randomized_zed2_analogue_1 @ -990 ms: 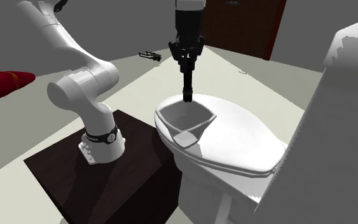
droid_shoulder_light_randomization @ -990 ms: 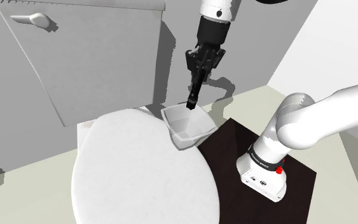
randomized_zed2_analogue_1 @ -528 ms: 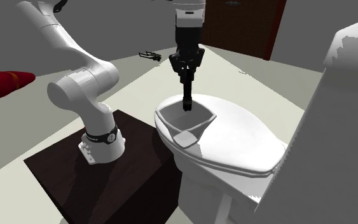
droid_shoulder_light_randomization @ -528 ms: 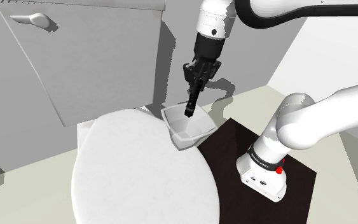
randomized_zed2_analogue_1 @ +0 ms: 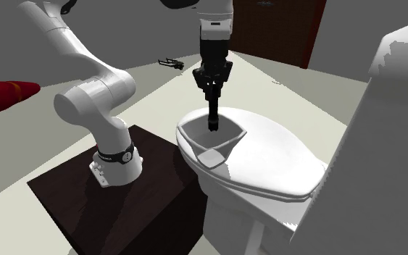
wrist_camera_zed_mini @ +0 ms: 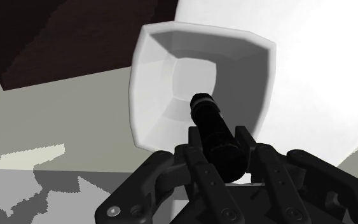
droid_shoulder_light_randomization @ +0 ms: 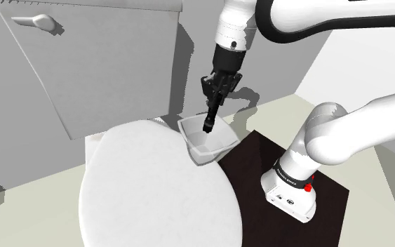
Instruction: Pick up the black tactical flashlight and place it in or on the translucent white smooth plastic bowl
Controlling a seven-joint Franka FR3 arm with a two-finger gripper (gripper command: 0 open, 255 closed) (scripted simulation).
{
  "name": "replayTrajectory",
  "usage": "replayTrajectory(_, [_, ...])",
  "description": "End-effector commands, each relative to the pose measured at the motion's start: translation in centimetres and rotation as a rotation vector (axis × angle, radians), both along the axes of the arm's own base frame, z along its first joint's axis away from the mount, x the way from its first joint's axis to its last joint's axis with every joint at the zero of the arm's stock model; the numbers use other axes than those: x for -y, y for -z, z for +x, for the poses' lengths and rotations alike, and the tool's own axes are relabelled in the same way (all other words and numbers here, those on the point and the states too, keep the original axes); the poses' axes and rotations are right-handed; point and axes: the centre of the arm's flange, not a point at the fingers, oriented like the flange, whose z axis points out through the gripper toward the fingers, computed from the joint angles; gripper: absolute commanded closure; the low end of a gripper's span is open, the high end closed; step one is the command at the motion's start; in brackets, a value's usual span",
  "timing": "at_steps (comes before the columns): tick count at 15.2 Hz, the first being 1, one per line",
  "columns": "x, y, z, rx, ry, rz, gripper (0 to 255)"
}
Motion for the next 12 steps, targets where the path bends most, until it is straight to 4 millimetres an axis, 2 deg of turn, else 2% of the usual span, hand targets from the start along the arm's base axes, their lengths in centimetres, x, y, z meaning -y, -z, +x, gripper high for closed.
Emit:
replayTrajectory(1, [0.0,0.0,0.0,0.000,0.000,0.000,255])
replayTrajectory(2, [0.0,0.0,0.0,0.000,0.000,0.000,255])
replayTrajectory(3, [0.0,0.0,0.0,0.000,0.000,0.000,0])
replayTrajectory(8, [0.0,0.0,0.0,0.000,0.000,0.000,0])
replayTrajectory(12, [0.0,-5.0,0.0,0.000,0.000,0.000,0])
